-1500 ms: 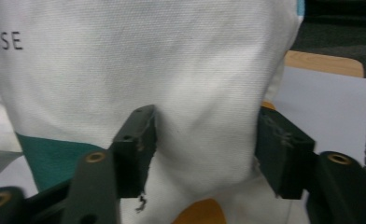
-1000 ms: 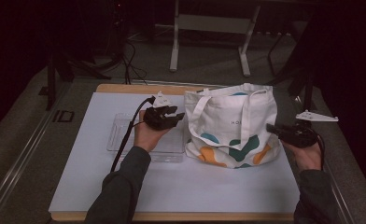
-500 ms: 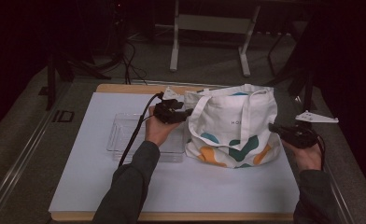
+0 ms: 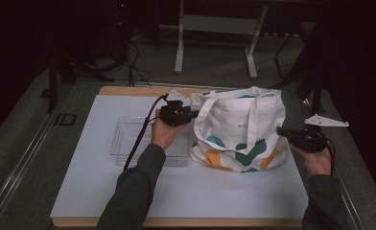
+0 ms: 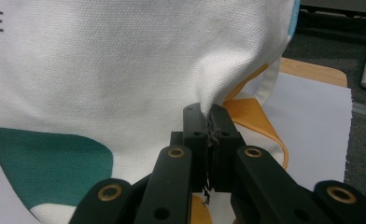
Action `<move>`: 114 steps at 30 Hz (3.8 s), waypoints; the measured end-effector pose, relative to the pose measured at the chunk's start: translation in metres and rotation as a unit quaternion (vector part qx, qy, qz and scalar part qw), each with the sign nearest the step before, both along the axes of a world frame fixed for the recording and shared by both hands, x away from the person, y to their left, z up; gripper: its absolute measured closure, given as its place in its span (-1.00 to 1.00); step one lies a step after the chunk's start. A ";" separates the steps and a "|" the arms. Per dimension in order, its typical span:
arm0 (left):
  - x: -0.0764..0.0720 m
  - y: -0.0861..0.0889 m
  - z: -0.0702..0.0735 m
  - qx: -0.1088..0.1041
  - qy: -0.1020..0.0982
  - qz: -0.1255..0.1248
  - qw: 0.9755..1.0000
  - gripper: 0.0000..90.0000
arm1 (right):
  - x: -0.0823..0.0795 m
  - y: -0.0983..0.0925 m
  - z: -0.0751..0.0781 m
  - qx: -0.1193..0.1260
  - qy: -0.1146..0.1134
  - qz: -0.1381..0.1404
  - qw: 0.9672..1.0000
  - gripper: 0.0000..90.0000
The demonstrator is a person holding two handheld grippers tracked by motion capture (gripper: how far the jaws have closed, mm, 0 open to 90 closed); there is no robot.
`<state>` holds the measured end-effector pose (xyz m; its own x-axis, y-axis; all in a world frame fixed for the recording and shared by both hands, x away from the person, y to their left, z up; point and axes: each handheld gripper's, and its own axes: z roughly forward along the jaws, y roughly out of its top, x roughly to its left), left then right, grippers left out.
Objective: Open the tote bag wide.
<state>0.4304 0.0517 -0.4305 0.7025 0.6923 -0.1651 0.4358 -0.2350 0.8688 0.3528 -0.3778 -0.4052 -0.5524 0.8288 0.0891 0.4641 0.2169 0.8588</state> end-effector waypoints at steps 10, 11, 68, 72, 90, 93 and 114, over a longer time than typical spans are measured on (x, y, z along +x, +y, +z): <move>-0.005 0.001 0.004 0.004 -0.010 0.000 1.000 0.94 | -0.003 -0.003 0.001 0.000 -0.004 0.002 1.000 0.96; -0.005 0.001 0.005 0.004 -0.011 -0.001 1.000 0.94 | -0.004 -0.003 0.001 0.000 -0.005 0.002 1.000 0.96; -0.061 0.021 0.035 -0.015 -0.037 -0.057 0.998 0.95 | -0.072 -0.032 0.000 0.017 -0.059 0.020 0.998 0.98; -0.064 0.021 0.032 -0.011 -0.034 -0.065 0.997 0.95 | -0.073 -0.031 -0.003 0.014 -0.056 0.023 0.998 0.98; -0.077 0.025 0.045 -0.025 -0.048 -0.071 0.996 0.95 | -0.085 -0.035 0.004 0.010 -0.079 0.028 0.996 0.99; -0.077 0.025 0.051 -0.033 -0.053 -0.067 0.996 0.95 | -0.085 -0.036 0.007 0.015 -0.091 0.019 0.996 0.99; -0.099 0.014 0.047 -0.015 -0.075 -0.094 0.993 0.94 | -0.100 -0.035 -0.006 -0.018 -0.094 0.016 0.995 0.98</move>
<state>0.3319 0.0659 -0.3833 0.8369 0.5432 -0.0677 0.2522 -0.2729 0.9284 0.2525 -0.4124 -0.4115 -0.5826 0.8114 -0.0480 0.2878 0.2611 0.9214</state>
